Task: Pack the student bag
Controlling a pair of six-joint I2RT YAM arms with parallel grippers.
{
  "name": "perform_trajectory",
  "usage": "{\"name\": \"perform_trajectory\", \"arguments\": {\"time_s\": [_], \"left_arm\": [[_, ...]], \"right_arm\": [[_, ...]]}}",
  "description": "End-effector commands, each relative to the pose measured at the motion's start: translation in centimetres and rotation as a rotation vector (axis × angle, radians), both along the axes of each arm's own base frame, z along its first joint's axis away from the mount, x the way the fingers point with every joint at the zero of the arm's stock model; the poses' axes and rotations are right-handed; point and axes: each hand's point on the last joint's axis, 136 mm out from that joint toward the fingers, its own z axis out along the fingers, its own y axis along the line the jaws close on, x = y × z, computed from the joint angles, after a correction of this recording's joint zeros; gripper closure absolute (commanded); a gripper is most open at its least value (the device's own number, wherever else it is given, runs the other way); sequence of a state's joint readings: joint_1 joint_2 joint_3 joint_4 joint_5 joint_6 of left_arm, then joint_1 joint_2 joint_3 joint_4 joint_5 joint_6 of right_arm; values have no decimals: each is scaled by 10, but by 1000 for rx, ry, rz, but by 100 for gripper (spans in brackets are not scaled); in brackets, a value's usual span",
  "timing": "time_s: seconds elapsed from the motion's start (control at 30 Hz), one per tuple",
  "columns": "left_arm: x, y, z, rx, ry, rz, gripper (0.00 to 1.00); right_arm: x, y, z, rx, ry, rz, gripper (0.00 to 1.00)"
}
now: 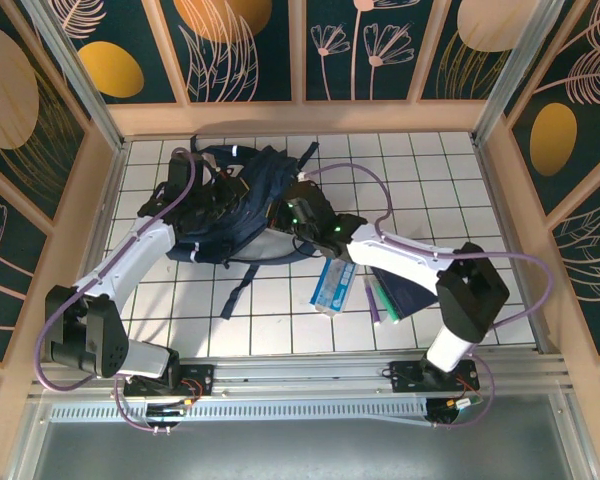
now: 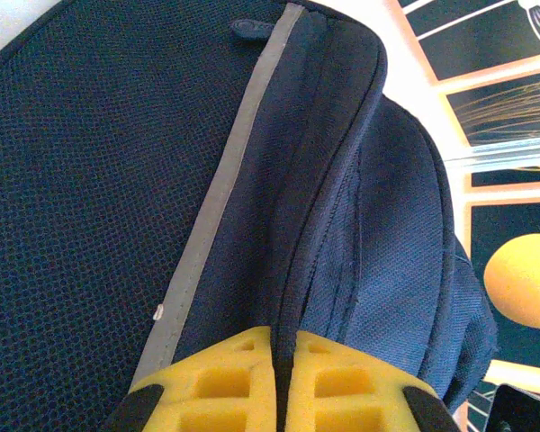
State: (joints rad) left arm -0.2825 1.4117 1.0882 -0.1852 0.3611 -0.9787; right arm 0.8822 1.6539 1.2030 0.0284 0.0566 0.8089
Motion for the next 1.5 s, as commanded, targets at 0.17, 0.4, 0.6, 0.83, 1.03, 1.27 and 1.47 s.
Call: {"name": "perform_trajectory", "arguments": {"time_s": [0.17,0.4,0.6,0.83,1.03,1.27,1.47], "left_arm": [[10,-3,35,-60,-55,-134,100],[4,-24,19,-71,-17,-248,100],[-7,-20,-7,44,6,-276,100],[11,-14,8,119,-78,-260,100],[20,-15,32,107,-147,-235,100],[15,-14,19,84,-112,-219,100],[13,-12,14,85,-103,-209,100]], "right_arm": [[-97,-1,120,358,-610,845,100],[-126,-4,109,377,-778,1107,100],[-122,-1,91,372,-789,1117,100],[-92,-6,50,224,-669,899,77],[-45,-36,19,133,-441,487,66],[-15,-64,5,88,-155,161,52],[0,-107,19,75,20,-154,1]]}}
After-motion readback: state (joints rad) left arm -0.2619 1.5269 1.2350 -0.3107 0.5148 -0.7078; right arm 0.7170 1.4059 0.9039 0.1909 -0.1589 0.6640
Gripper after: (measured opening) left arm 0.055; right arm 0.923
